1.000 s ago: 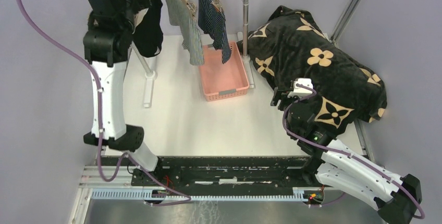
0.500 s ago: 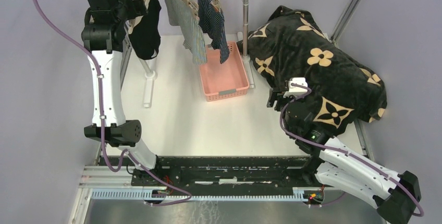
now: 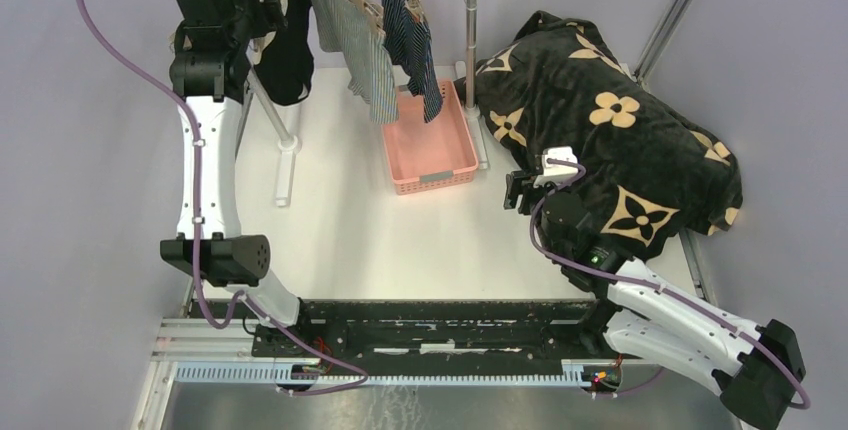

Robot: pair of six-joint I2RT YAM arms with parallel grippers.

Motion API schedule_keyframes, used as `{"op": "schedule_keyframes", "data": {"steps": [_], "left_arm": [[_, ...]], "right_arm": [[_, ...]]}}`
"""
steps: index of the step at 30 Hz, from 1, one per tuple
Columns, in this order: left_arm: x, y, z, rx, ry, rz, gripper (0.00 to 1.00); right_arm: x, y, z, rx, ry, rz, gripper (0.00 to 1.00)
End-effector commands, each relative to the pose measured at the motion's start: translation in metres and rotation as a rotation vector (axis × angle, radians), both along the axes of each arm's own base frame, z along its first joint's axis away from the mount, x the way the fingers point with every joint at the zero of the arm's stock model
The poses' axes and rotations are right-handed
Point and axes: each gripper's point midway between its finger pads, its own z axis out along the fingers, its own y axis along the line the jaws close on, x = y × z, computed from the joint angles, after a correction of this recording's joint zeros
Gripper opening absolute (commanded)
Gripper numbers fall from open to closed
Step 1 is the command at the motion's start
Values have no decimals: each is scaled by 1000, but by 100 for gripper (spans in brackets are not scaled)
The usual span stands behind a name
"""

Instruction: Remove the underwear clipped to the hanger

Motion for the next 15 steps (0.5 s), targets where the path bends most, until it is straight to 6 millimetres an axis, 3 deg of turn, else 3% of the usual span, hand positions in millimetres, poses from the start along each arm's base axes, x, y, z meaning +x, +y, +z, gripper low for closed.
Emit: {"op": "schedule_keyframes", "data": {"steps": [1,8,15], "left_arm": [[-27,8,64,46,-197,24,76],[-28,8,69,52,-227,28,68],[-18,9,58,68,-198,24,68]], "right_arm": [[5,14,26,52,-49,46,76],[6,20,25,48,-43,67,76],[4,18,29,58,-56,70,75]]}}
